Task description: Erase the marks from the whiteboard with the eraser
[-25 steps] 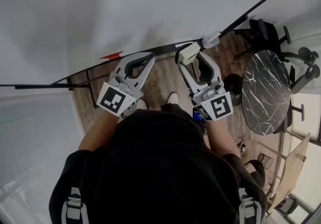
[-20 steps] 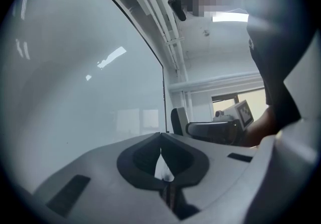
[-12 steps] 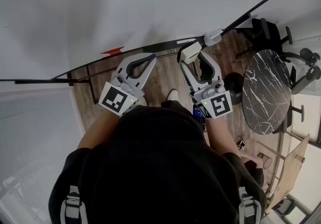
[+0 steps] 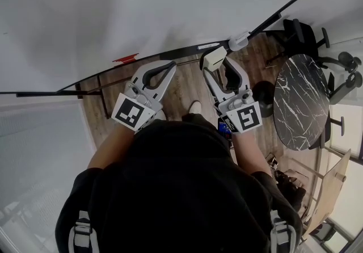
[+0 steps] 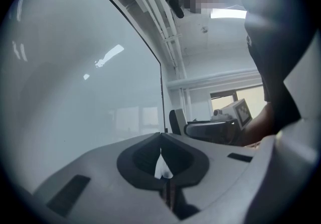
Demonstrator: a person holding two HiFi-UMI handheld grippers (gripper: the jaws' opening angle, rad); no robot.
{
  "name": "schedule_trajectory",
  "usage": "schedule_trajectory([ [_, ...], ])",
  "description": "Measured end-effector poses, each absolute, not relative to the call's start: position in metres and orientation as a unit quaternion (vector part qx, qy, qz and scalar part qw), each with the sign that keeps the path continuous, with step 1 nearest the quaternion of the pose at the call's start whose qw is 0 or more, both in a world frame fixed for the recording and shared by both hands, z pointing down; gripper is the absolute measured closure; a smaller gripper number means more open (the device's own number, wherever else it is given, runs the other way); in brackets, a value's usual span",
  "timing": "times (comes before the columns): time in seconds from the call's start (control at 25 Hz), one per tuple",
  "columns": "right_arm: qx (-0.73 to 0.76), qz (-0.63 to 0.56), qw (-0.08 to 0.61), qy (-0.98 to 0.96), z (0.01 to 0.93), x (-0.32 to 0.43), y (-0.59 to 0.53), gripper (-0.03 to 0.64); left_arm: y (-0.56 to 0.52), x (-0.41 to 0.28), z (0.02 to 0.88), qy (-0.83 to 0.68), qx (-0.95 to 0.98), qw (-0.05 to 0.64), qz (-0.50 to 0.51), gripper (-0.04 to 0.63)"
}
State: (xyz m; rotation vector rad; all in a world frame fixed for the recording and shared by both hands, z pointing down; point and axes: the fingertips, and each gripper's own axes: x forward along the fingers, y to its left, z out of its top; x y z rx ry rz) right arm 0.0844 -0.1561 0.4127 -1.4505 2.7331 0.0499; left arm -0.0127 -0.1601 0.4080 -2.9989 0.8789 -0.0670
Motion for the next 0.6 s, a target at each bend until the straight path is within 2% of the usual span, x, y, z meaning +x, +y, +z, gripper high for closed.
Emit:
schedule_trajectory([
  [0.28,-0.475,0.017,0.018,0.88,0.4134,0.0887,-0.1592,0.394,-0.1633,-0.0108,0.4081,0.279,-0.96,0.005,-0.021,0.591],
  [0.6,-0.469,0.013,0.041,0.882,0.406,0.0853,-0.1592,0.394,-0.1658,-0.0121,0.4098,0.282,-0.959,0.003,-0.026,0.591],
])
